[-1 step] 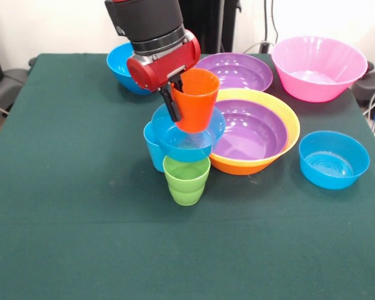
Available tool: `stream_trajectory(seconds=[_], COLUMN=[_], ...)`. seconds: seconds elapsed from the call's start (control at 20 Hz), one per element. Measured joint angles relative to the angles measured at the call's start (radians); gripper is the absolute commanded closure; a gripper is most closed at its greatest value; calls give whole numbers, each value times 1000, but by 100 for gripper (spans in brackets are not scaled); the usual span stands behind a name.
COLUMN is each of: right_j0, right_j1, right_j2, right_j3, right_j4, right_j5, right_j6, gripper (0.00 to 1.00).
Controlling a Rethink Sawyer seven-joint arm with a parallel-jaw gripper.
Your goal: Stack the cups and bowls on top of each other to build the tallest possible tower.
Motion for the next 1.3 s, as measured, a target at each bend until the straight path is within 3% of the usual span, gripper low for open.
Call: stream_trajectory(seconds=[0.65,1.3], right_j0=[0,-2], right_j1=[5,39], right_j2=[0,0], right_j3=[-1,-3], right_j4=[-3,-58], right_j5=[0,0], right_j6=[0,0], gripper=[100,100])
